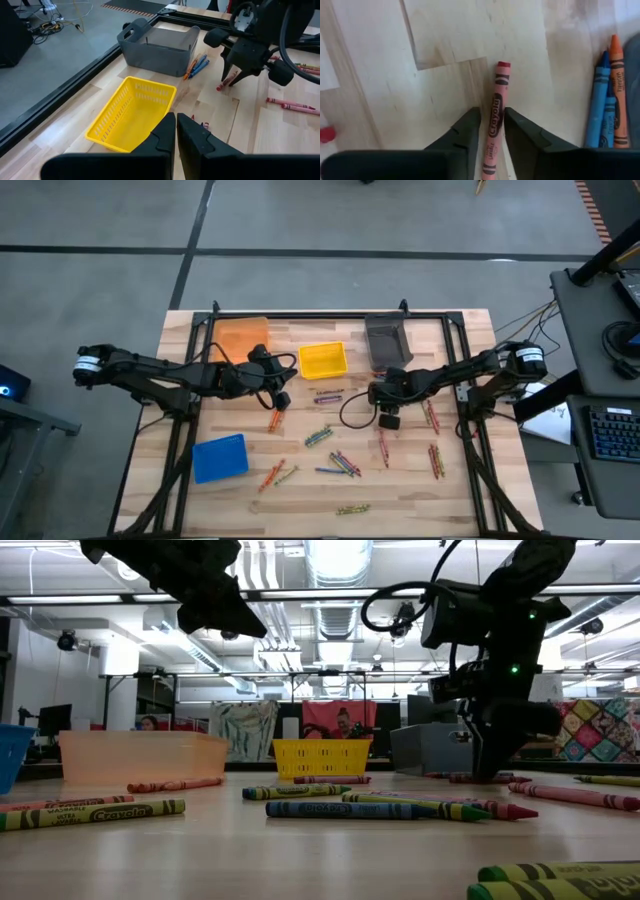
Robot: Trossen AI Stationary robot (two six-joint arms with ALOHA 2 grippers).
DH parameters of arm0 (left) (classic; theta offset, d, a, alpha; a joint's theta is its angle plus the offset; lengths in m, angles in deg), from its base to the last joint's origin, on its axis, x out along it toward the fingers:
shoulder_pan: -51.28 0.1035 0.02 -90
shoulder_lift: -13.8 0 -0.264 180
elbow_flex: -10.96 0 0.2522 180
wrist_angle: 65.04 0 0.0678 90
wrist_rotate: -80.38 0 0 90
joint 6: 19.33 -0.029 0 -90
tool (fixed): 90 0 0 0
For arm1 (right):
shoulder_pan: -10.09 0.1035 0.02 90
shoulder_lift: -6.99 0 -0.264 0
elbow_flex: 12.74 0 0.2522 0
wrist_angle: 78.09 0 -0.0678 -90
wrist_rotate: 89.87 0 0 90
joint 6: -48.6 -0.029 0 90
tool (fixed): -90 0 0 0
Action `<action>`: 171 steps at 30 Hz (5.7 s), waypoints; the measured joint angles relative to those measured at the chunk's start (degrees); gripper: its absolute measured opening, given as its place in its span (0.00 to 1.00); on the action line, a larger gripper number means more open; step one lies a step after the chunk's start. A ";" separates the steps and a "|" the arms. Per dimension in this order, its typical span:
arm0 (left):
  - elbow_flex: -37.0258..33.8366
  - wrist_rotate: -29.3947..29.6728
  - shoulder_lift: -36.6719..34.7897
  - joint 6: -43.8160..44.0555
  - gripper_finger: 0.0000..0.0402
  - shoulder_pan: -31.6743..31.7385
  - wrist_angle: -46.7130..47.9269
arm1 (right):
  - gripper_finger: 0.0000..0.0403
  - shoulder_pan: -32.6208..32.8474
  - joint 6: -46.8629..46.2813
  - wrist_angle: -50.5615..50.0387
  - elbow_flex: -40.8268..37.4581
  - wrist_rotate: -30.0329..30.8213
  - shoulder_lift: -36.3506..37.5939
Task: Sort crayons
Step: Put the red crayon into the yellow bin, then put the orange crayon into the blue bin
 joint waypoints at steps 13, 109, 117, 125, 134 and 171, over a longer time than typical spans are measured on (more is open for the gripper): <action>0.00 -0.02 0.00 0.00 0.00 0.00 -1.77 | 0.03 -0.02 -0.04 0.06 0.13 -1.01 0.70; -0.07 6.10 -13.64 -11.98 0.00 -10.27 -7.04 | 0.02 -17.04 30.51 9.34 40.84 -9.89 -23.92; -0.07 6.10 -13.56 -11.79 0.00 -10.28 -7.08 | 0.02 -17.09 31.61 8.97 40.79 -9.82 -24.41; -0.07 6.08 -12.99 -11.54 0.00 -10.27 -7.08 | 0.05 -17.29 31.86 8.58 40.79 -9.48 -24.41; -0.07 6.08 -12.55 -11.39 0.00 -10.29 -7.04 | 0.14 -17.29 31.93 8.69 40.76 -9.47 -24.41; -0.11 5.81 -11.03 -7.75 0.00 -10.29 -6.75 | 0.15 -7.09 17.52 24.41 9.91 -12.94 8.61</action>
